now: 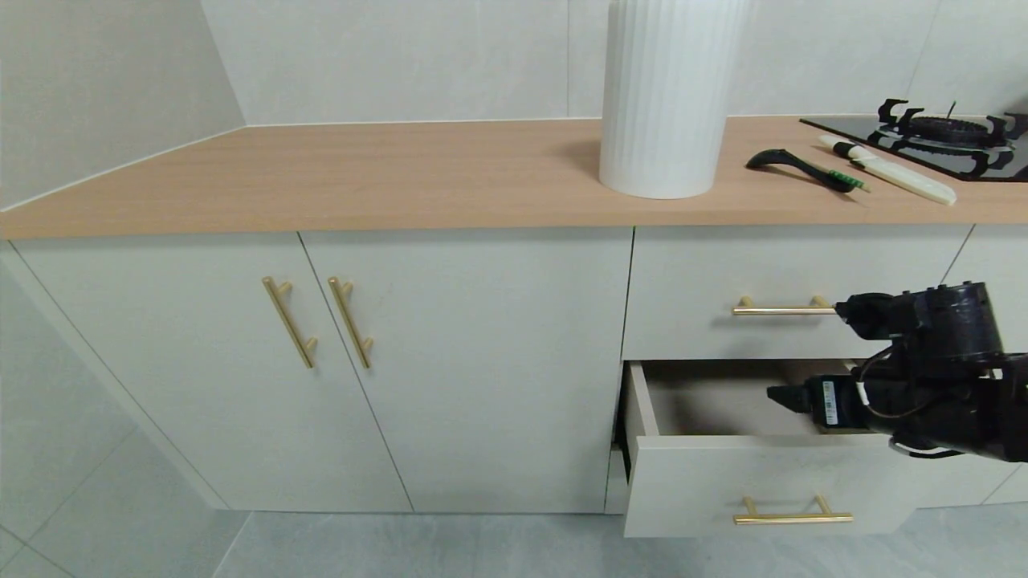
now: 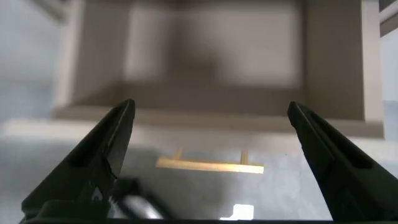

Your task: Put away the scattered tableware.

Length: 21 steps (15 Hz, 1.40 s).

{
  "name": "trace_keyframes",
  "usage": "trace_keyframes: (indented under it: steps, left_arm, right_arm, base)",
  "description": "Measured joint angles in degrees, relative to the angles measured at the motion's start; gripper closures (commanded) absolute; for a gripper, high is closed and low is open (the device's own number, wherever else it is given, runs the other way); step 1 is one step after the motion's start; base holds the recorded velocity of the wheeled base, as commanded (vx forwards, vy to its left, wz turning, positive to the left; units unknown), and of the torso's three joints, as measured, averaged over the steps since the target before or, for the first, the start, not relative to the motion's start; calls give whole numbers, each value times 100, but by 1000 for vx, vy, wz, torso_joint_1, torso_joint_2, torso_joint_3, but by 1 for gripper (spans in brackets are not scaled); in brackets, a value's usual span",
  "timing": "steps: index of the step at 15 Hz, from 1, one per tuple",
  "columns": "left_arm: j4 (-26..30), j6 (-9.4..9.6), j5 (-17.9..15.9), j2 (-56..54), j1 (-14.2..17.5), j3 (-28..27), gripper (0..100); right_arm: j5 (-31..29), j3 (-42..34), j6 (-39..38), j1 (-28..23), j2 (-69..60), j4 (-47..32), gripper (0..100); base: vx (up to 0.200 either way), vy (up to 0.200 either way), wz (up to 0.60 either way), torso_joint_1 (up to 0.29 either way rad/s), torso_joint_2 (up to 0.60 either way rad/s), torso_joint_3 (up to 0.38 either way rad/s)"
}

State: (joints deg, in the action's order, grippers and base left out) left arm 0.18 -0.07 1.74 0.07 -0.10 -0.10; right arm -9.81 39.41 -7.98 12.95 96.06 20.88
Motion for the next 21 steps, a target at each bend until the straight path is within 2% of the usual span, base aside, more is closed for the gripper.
trace_keyframes:
  steps: [3, 8, 10, 13, 16, 21]
  left_arm:
    - [0, 0, 0, 0, 0, 0, 0]
    - [0, 0, 0, 0, 0, 0, 0]
    - [0, 0, 0, 0, 2, 0, 0]
    - [0, 0, 0, 0, -1, 0, 0]
    - [0, 0, 0, 0, 0, 0, 0]
    - [-2, 0, 0, 0, 0, 0, 0]
  right_arm:
    - [-354, -207, -16, 144, 569, 616, 0]
    - [-318, -402, 11, 182, 658, 555, 0]
    - [-310, -408, 18, 182, 567, 233, 0]
    - [-151, -317, 29, 182, 336, -633, 0]
    - [-94, -80, 141, 196, 99, -2068, 0]
    - [-45, 162, 466, 288, -91, -3724, 0]
  base:
    - [0, 0, 0, 0, 0, 0]
    - [0, 0, 0, 0, 0, 0]
    - [0, 0, 0, 0, 0, 0]
    - [0, 0, 0, 0, 0, 0]
    - [0, 0, 0, 0, 0, 0]
    - [0, 0, 0, 0, 0, 0]
